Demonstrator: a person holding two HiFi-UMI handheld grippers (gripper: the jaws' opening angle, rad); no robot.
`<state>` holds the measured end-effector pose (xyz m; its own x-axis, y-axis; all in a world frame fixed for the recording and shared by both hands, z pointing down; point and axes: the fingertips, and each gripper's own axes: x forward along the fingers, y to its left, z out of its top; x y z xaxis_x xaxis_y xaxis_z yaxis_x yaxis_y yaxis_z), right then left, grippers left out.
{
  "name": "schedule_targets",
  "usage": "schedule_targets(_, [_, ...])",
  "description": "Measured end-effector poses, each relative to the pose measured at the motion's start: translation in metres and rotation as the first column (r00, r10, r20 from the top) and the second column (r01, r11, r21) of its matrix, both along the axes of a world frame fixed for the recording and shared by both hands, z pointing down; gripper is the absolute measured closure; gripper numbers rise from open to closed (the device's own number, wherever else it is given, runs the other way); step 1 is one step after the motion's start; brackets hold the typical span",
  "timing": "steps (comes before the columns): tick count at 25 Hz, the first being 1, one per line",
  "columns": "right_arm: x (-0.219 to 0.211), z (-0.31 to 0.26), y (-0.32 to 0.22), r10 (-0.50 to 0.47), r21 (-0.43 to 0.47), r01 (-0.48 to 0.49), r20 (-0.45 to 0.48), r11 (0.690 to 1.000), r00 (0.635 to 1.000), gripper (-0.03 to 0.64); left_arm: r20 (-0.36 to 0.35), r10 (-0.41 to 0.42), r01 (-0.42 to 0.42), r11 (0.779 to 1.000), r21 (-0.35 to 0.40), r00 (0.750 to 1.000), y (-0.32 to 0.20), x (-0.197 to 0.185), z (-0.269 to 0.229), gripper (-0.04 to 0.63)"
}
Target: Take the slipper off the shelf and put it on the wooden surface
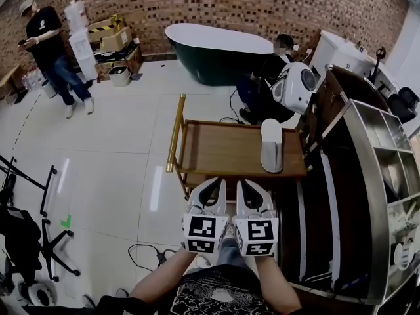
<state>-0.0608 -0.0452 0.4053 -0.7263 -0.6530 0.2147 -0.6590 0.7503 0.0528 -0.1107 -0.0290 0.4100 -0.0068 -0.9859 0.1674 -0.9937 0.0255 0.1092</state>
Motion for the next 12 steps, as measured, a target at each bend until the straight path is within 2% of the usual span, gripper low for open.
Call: schedule_targets(12, [0.0, -0.003, 0.015, 0.009, 0.014, -0.009, 0.001, 1.0, 1.0, 0.617, -0.001, 0.012, -0.012, 1.0, 0.009, 1.0, 0.015, 0.0, -0.001, 0.591])
